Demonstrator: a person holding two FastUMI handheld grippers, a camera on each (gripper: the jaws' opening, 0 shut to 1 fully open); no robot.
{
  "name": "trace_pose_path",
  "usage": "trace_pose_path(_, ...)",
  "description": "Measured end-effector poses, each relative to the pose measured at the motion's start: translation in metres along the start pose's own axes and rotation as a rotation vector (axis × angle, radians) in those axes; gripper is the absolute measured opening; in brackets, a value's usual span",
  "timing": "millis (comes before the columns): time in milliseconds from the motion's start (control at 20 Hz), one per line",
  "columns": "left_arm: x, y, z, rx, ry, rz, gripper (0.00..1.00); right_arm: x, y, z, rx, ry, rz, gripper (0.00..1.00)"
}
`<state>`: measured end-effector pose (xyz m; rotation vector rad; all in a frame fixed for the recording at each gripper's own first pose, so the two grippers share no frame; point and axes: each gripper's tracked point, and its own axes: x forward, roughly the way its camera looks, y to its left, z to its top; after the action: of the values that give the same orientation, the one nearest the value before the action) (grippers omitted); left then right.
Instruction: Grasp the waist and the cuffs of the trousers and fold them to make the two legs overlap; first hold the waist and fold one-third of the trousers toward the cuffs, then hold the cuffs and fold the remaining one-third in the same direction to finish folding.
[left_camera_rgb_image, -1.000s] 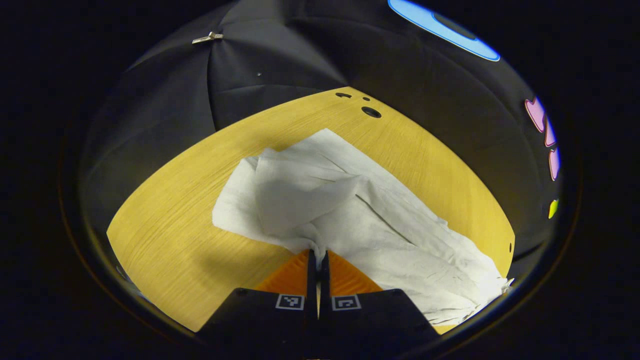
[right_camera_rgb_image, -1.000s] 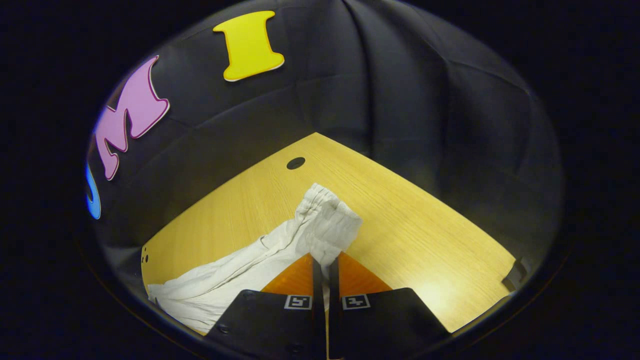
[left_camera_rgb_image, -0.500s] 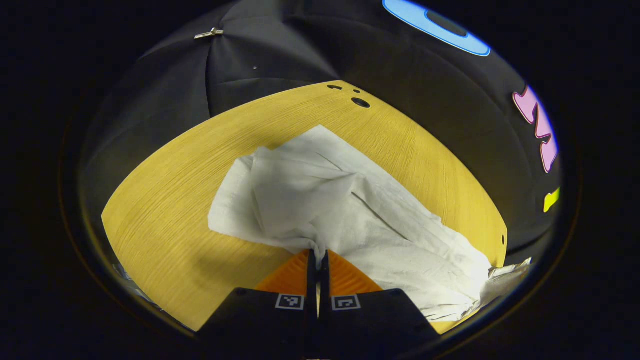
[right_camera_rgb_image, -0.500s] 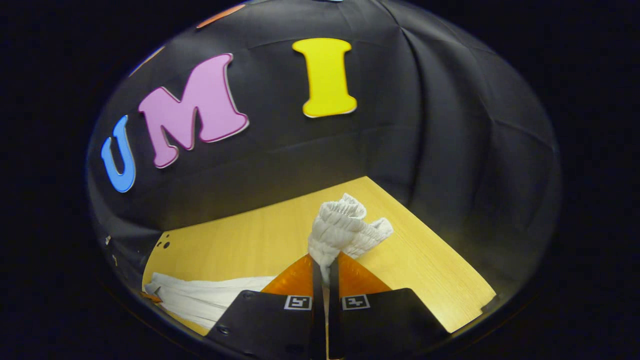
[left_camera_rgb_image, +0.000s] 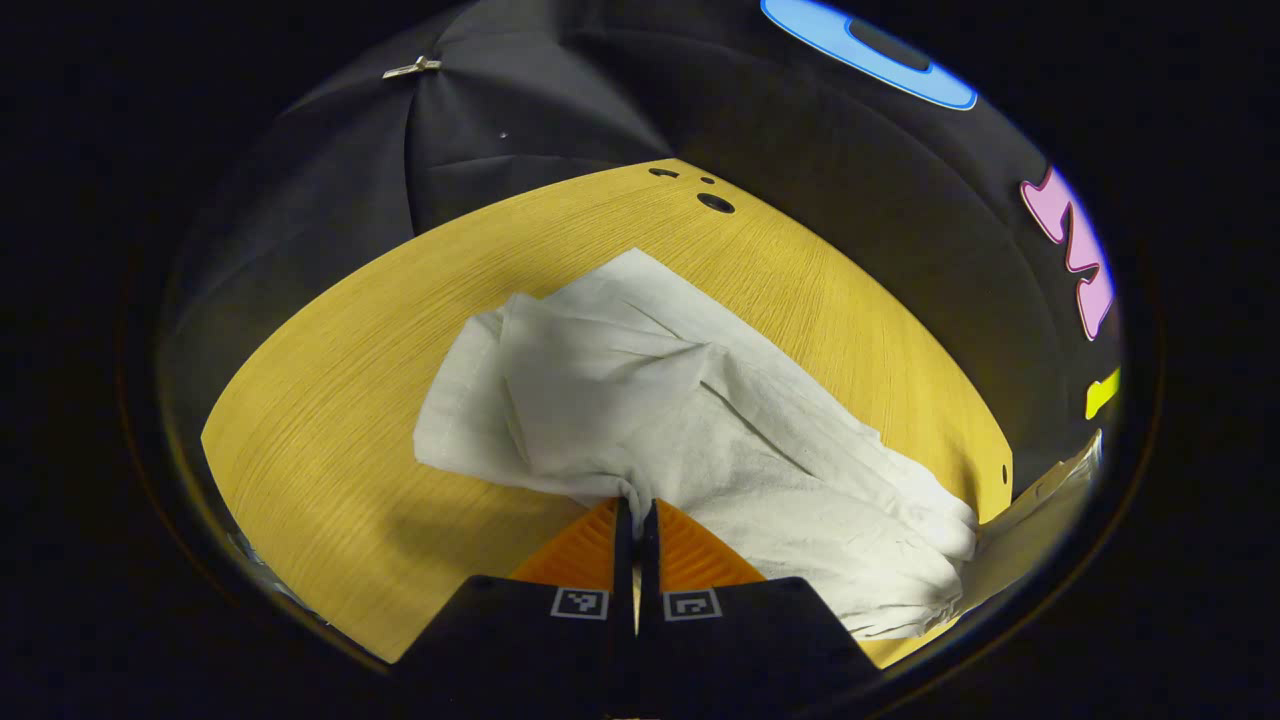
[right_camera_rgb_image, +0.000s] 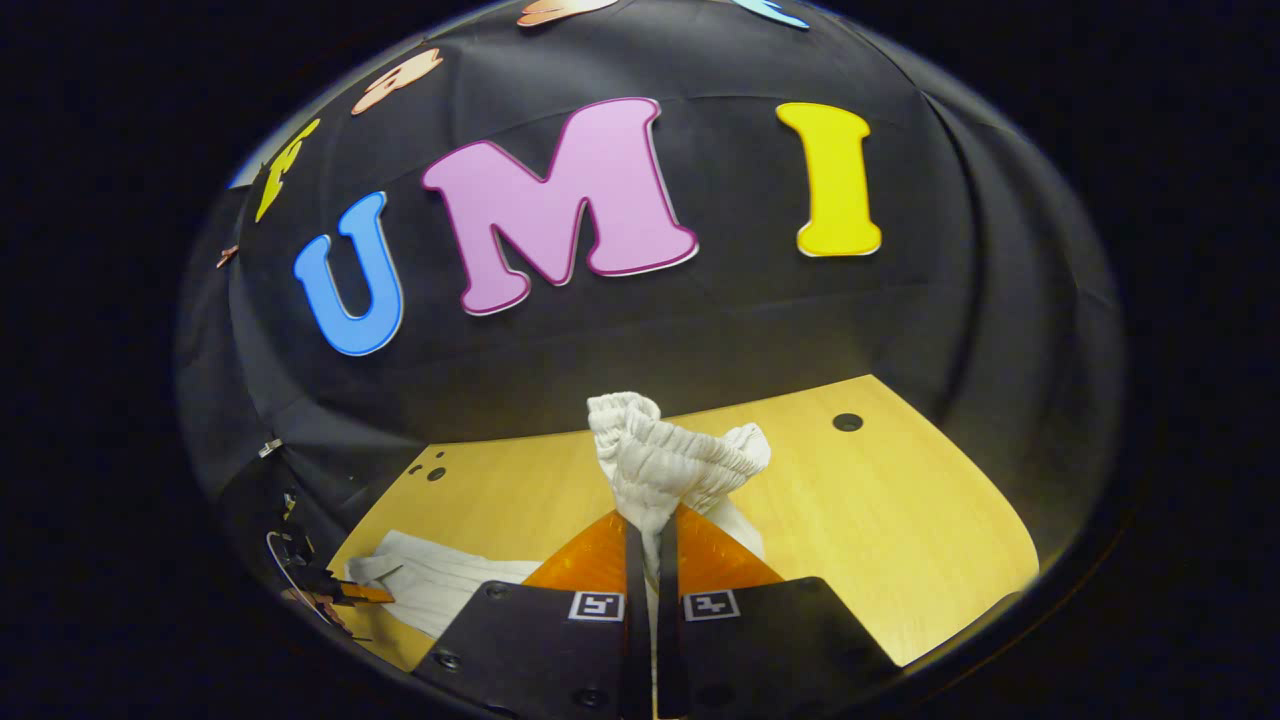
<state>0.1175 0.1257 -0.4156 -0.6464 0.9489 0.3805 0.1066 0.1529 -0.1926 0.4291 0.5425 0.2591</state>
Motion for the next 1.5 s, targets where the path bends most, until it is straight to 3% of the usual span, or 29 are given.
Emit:
trace_pose_path(400,-0.001,-0.001,0.001,0.027,-0.026,-0.039,0.06,0.029,0.096,-0.11,-0.137,0.177,0.11,0.07)
trace_pose_path(650,-0.001,0.001,0.001,0.074,-0.014,-0.02,0.06,0.044,0.12,-0.187,-0.189,0.342,0.148,0.07)
trace_pose_path(800,-0.001,0.0,0.0,0.065,-0.021,-0.022,0.06,0.046,0.128,-0.222,-0.153,0.454,0.167,0.07)
trace_pose_path(900,-0.001,0.0,0.001,0.058,-0.022,-0.028,0.06,0.041,0.134,-0.232,-0.117,0.51,0.191,0.13)
trace_pose_path(1000,-0.001,0.0,0.0,0.053,-0.02,-0.035,0.06,0.039,0.144,-0.232,-0.085,0.511,0.23,0.29)
trace_pose_path(1150,-0.001,0.0,0.001,0.037,-0.023,-0.039,0.06,0.027,0.169,-0.219,-0.024,0.486,0.317,0.79)
trace_pose_path(1350,-0.001,0.0,0.001,0.034,-0.025,-0.039,0.06,0.006,0.163,-0.203,0.065,0.493,0.343,0.79)
trace_pose_path(1500,-0.002,0.0,0.002,0.025,-0.031,-0.045,0.06,-0.016,0.125,-0.182,0.127,0.462,0.299,0.81)
